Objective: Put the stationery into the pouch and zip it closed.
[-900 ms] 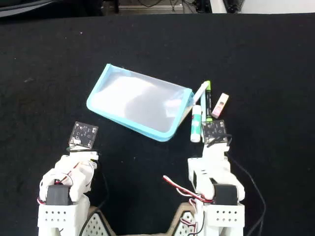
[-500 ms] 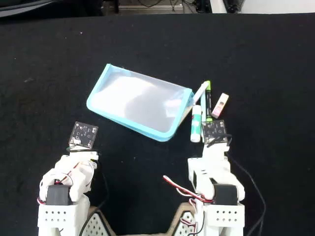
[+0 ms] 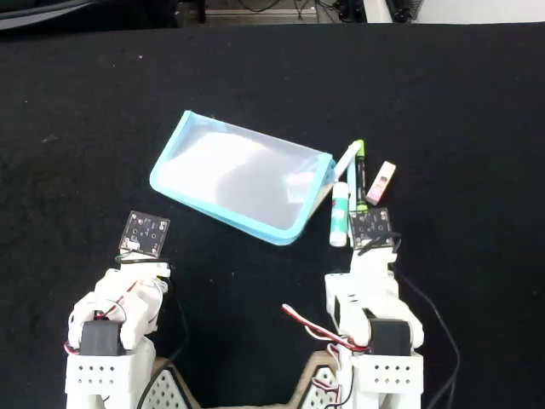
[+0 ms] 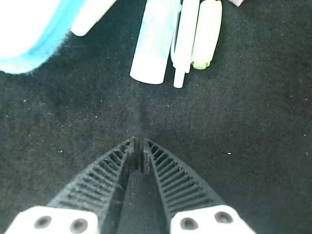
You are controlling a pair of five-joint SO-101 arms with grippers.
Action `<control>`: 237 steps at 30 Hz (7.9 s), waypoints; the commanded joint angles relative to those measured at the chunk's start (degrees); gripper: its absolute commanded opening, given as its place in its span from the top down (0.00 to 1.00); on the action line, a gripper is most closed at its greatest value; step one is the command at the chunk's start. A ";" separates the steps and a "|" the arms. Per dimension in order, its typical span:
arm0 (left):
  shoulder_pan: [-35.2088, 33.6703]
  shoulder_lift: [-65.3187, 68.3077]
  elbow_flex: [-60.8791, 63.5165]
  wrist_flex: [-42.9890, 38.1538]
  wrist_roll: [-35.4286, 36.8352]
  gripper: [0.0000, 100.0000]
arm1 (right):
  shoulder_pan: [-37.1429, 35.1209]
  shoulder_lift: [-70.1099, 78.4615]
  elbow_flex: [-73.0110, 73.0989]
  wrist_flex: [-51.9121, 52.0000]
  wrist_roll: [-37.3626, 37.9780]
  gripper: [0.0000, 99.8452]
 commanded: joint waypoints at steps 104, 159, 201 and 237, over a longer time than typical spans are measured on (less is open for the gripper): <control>-0.75 0.18 1.36 -0.70 -0.44 0.95 | -0.35 -5.58 -0.48 -0.44 0.09 0.99; -4.26 36.48 -11.82 -54.07 28.48 0.84 | -8.88 50.42 -36.35 -39.21 0.00 0.93; -4.26 36.48 -11.56 -54.07 28.57 0.84 | -14.51 77.93 -44.35 -45.98 10.20 0.86; -1.54 36.48 -11.47 -54.07 28.40 0.84 | -12.66 105.89 -50.42 -65.67 26.46 0.78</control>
